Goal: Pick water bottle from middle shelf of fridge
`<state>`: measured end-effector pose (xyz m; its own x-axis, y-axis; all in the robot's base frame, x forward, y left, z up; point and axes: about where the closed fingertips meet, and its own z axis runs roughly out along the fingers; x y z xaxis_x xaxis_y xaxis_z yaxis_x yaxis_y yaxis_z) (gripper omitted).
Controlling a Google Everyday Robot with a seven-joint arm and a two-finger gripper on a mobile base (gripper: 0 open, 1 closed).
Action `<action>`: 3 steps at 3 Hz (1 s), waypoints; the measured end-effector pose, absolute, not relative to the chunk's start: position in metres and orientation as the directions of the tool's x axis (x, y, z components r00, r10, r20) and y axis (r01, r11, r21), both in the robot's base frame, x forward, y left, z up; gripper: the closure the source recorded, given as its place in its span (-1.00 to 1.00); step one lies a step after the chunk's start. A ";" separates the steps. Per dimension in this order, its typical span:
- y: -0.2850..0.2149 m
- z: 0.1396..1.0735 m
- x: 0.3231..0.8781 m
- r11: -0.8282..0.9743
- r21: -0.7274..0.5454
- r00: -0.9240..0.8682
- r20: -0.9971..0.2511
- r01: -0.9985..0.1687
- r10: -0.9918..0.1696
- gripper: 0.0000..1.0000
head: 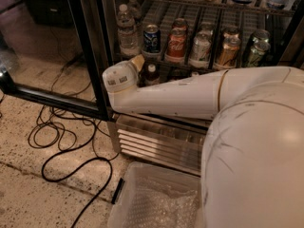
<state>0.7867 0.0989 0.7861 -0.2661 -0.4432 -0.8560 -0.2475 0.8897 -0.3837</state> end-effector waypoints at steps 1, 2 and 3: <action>0.099 0.787 0.786 0.869 -0.425 -0.254 -0.837 -0.255 -0.484 -1.00; 0.099 0.787 0.787 0.851 -0.455 -0.245 -0.822 -0.263 -0.515 -1.00; 0.125 0.778 0.792 0.862 -0.454 -0.224 -0.837 -0.224 -0.499 -1.00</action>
Offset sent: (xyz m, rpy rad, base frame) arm -0.0003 -0.0003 0.0010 -0.0374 -0.0076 0.0081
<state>0.7921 0.1254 0.7776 -0.2244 -0.4990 -0.8370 -0.2244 0.8623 -0.4539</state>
